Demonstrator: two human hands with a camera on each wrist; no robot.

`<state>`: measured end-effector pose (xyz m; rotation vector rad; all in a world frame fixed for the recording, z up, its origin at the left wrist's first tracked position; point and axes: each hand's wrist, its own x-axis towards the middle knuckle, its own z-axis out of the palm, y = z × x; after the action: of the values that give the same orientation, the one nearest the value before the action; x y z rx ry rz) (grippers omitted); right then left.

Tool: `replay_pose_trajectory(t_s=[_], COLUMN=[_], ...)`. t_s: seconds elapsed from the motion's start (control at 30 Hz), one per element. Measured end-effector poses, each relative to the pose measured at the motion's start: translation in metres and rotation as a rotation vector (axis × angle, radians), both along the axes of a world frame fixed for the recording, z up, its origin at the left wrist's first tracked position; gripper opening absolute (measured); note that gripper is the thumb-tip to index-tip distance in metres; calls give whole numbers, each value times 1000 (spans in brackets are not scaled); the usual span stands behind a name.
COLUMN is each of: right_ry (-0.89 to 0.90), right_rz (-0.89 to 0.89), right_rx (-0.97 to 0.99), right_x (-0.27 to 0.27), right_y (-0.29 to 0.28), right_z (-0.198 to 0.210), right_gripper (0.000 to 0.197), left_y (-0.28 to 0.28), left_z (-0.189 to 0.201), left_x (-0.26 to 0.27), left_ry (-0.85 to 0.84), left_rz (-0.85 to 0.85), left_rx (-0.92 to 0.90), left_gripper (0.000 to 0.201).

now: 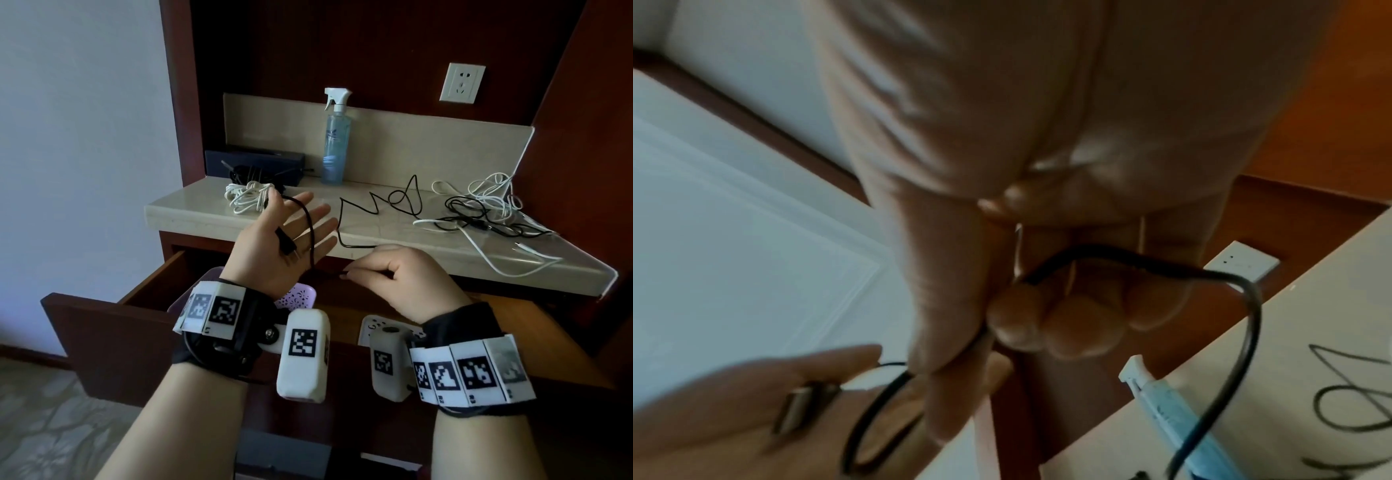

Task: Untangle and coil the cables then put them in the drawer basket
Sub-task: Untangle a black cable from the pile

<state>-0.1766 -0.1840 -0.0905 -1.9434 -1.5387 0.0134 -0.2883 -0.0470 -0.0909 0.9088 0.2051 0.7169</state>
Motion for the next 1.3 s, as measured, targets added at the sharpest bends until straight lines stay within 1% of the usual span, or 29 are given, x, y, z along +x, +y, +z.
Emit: replay_pose_trajectory(t_s=[0.1, 0.2, 0.27, 0.3, 0.33, 0.43, 0.47, 0.5, 0.57, 0.63, 0.7, 0.73, 0.8, 0.83, 0.9, 0.97, 1.0, 1.07, 1.1, 1.13, 1.2, 1.23, 1.27, 1.3], right_ry=[-72, -134, -146, -129, -100, -60, -68, -79, -91, -101, -107, -108, -117, -129, -146, -145, -149, -163, -175, -189, -216, -227, -238, -243], right_rz=[-81, -72, -64, -66, -68, -77, -84, -93, -108, -109, -105, -105, -108, -109, -107, -109, -106, -95, -95, -99, -109, -109, -106, -100], right_rx=[35, 84, 97, 100, 100, 73, 68, 72, 111, 165, 210, 233, 300, 348, 461, 561, 601, 659, 678, 693, 713, 718, 715, 702], right_x=[5, 2, 1, 1, 2, 6, 6, 6, 6, 6, 7, 7, 9, 9, 10, 11, 11, 12, 13, 14, 17, 18, 20, 20], right_y=[0, 2, 4, 4, 4, 5, 5, 7, 9, 11, 12, 13, 13, 13, 13, 13, 14, 15, 15, 16, 18, 19, 19, 20], right_z=[-2, -2, -2, -3, -3, -5, -5, -5, -5, -5, -5, -5, -6, -6, -5, -2, -1, 1, 2, 2, 1, 0, -1, -1], right_gripper=[15, 14, 14, 14, 14, 16, 16, 16, 16, 15, 14, 14, 13, 12, 15, 20, 22, 24, 26, 25, 24, 24, 24, 25], left_y=[1, -5, -6, -6, -5, -1, 0, 1, 2, 0, -1, 0, 3, 4, 10, 16, 17, 20, 21, 23, 27, 29, 30, 31], left_z=[-3, -4, -5, -5, -5, -2, -2, -2, -2, -1, -2, -3, -5, -7, -10, -15, -17, -19, -21, -20, -18, -15, -13, -11], left_x=[-3, -3, -2, -2, -2, -2, -1, 0, 1, 3, 3, 4, 4, 4, 4, 4, 3, 2, 1, -1, -3, -4, -5, -5], left_ry=[47, 81, 88, 76, 56, 10, 7, 11, 26, 42, 16, -20, -79, -74, 26, 199, 298, 520, 612, 677, 757, 768, 746, 676], left_rz=[-32, -37, -8, 7, 19, 28, 23, 21, 20, 24, 28, 24, 17, 23, 53, 91, 117, 166, 200, 233, 270, 265, 252, 214], left_rx=[62, 129, 155, 157, 152, 109, 92, 73, 45, 40, 27, 18, 26, 53, 148, 259, 332, 561, 650, 703, 783, 799, 785, 693], left_gripper=[42, 29, 21, 22, 29, 59, 64, 66, 57, 35, 13, 11, 18, 21, 31, 38, 41, 47, 49, 50, 48, 46, 46, 46])
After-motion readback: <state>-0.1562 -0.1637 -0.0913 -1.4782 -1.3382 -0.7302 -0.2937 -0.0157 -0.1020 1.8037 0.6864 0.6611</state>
